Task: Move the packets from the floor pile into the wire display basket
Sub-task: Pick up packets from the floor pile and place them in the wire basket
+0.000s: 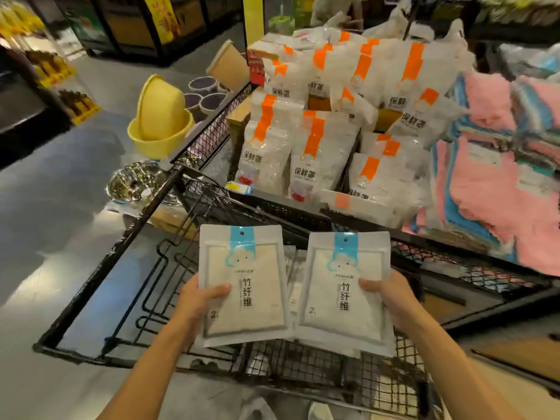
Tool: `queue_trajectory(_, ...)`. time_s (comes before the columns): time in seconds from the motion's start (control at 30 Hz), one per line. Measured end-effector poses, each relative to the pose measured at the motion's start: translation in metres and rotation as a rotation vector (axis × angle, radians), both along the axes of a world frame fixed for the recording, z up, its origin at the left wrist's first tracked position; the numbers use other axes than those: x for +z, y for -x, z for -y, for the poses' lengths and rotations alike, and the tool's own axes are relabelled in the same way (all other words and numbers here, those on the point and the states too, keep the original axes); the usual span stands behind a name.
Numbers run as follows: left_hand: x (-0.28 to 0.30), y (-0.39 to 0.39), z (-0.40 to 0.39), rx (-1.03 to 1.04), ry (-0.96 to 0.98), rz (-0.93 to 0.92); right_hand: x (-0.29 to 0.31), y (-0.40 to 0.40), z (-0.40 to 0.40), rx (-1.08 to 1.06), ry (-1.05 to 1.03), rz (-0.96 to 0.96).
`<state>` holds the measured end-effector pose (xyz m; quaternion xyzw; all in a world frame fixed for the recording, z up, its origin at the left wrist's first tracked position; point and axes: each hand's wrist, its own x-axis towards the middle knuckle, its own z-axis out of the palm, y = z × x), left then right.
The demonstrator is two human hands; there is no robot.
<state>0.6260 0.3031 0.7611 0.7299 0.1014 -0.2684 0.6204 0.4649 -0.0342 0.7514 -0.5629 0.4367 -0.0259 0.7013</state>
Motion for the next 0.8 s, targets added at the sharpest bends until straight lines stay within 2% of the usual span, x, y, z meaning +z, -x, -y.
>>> queue_trajectory(0.17,-0.054,-0.060,0.010,-0.073,-0.065,-0.077,-0.040,-0.030,-0.009,-0.060,0.032,-0.176)
queue_trajectory(0.4,-0.121,-0.128,0.027,-0.283,-0.172,-0.128,-0.085,-0.076,-0.025,-0.090,0.073,-0.383)
queue_trajectory(0.63,-0.176,-0.155,0.054,-0.385,-0.229,-0.203,-0.130,-0.111,-0.023,-0.078,0.152,-0.558)
queue_trajectory(0.7,-0.189,-0.158,0.058,-0.401,-0.265,-0.184,-0.144,-0.115,-0.021,-0.061,0.175,-0.615)
queue_trajectory(0.8,-0.205,-0.155,0.060,-0.448,-0.455,-0.040,-0.149,-0.122,-0.024,0.003,0.327,-0.708)
